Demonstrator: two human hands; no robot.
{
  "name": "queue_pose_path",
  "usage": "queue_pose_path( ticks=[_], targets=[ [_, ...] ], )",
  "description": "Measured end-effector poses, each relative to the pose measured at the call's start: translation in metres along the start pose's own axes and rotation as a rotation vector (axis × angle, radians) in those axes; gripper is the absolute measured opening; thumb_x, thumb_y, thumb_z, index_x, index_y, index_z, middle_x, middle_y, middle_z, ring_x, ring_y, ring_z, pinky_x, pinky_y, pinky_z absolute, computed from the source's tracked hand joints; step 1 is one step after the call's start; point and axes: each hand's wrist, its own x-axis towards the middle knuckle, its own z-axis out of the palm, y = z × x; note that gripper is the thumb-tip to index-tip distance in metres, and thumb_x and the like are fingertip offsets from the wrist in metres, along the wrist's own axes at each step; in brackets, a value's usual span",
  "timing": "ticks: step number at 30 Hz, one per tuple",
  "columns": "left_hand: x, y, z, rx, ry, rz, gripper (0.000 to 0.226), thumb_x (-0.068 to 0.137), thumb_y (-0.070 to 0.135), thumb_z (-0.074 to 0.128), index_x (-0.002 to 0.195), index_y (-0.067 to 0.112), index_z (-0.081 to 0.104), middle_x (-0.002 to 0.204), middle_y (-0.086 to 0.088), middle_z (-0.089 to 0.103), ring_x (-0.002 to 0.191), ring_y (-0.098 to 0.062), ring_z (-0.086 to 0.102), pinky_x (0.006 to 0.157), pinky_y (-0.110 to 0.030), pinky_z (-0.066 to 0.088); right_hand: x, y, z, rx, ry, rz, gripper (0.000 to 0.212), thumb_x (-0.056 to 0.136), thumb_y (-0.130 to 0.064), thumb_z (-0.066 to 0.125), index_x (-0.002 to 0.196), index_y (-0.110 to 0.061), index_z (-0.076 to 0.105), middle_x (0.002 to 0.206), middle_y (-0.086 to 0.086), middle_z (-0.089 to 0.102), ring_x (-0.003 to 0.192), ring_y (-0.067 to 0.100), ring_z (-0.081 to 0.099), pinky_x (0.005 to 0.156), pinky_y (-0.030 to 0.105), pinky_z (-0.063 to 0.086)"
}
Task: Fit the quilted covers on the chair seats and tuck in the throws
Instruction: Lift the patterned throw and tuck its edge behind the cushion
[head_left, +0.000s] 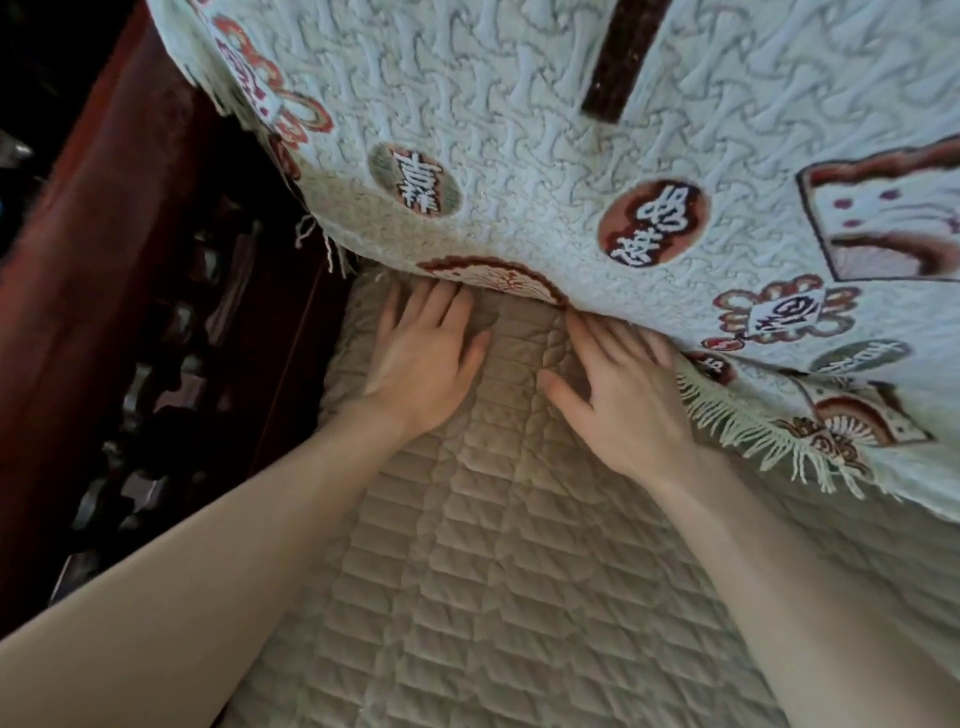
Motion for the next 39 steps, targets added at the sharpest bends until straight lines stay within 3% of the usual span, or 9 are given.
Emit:
queue_pose_path(
  ticks=[5,9,12,17,26,29,31,35,39],
  targets=[
    [-0.007,-0.002,0.004,0.012,-0.003,0.055,0.060,0.096,0.042,0.030,0.136,0.003,0.051,0.134,-0.016,0.055,0.127,-0.036,0.048,0.108,-0.051,0.034,-0.009,-0.003,0.001,0.078,-0.036,-0.006,0.070,0.092,-0.055,0.029,0.140,-0.008,0.049,0.143,0.007,0.051,0.134,0.022,0.043,0.108,0.029,0.018],
    [-0.005,-0.002,0.003,-0.028,-0.144,0.015,0.074,0.092,0.056,0.012,0.151,0.015,0.028,0.155,-0.007,0.033,0.146,-0.026,0.020,0.118,-0.049,0.011,-0.002,-0.001,-0.001,0.133,-0.124,0.019,0.072,0.095,-0.061,0.027,0.151,-0.014,0.031,0.156,0.002,0.032,0.145,0.016,0.024,0.114,0.023,0.006],
    [0.007,-0.005,0.005,0.018,-0.232,-0.010,0.063,0.101,0.052,0.019,0.155,0.021,0.012,0.161,0.000,0.016,0.149,-0.019,0.005,0.118,-0.049,-0.006,0.004,0.003,0.002,0.142,-0.217,0.031,0.074,0.097,-0.062,0.023,0.155,-0.017,0.012,0.161,0.000,0.014,0.149,0.012,0.008,0.118,0.027,0.002],
    [0.025,-0.002,0.011,0.003,-0.372,-0.095,0.064,0.100,0.055,0.014,0.155,0.026,-0.001,0.163,0.004,0.000,0.149,-0.016,-0.004,0.117,-0.048,-0.013,0.023,0.009,0.008,0.143,-0.316,0.069,0.074,0.097,-0.061,0.022,0.155,-0.019,0.002,0.163,0.000,0.004,0.149,0.013,0.003,0.120,0.029,-0.001],
    [-0.012,-0.013,0.024,0.187,0.121,0.168,0.053,0.096,0.037,0.033,0.132,0.005,0.056,0.133,-0.011,0.057,0.128,-0.029,0.045,0.111,-0.047,0.016,-0.003,0.000,0.004,0.053,-0.044,-0.069,0.069,0.096,-0.055,0.019,0.140,-0.012,0.050,0.147,0.002,0.046,0.141,0.017,0.034,0.113,0.031,0.011],
    [-0.005,-0.011,0.017,0.205,0.087,0.208,0.052,0.096,0.034,0.032,0.127,0.001,0.059,0.127,-0.015,0.062,0.120,-0.032,0.055,0.110,-0.045,0.023,-0.001,-0.004,0.001,0.208,-0.090,-0.010,0.067,0.098,-0.055,0.024,0.146,-0.012,0.041,0.151,0.007,0.041,0.141,0.018,0.033,0.114,0.024,0.014],
    [-0.002,-0.006,0.008,0.198,-0.024,0.191,0.059,0.097,0.038,0.024,0.135,0.003,0.053,0.134,-0.015,0.058,0.126,-0.032,0.052,0.112,-0.049,0.026,0.001,-0.004,-0.001,0.300,-0.119,0.075,0.060,0.102,-0.051,0.028,0.152,-0.017,0.030,0.154,0.008,0.036,0.141,0.021,0.032,0.113,0.025,0.017],
    [0.003,-0.007,0.004,0.173,-0.214,0.093,0.060,0.102,0.046,0.012,0.155,0.017,0.009,0.161,-0.003,0.015,0.149,-0.019,0.010,0.118,-0.047,-0.003,0.003,-0.004,-0.002,0.234,-0.224,0.080,0.064,0.101,-0.050,0.023,0.156,-0.020,0.011,0.160,0.005,0.021,0.146,0.018,0.019,0.116,0.025,0.008],
    [0.015,-0.010,0.010,0.143,-0.301,0.043,0.064,0.100,0.054,0.016,0.155,0.025,-0.003,0.163,0.003,0.003,0.149,-0.015,-0.001,0.116,-0.047,-0.010,0.015,0.003,0.007,0.150,-0.274,0.075,0.066,0.100,-0.053,0.017,0.156,-0.019,0.005,0.161,0.004,0.016,0.148,0.014,0.011,0.116,0.023,-0.004]
  ],
)
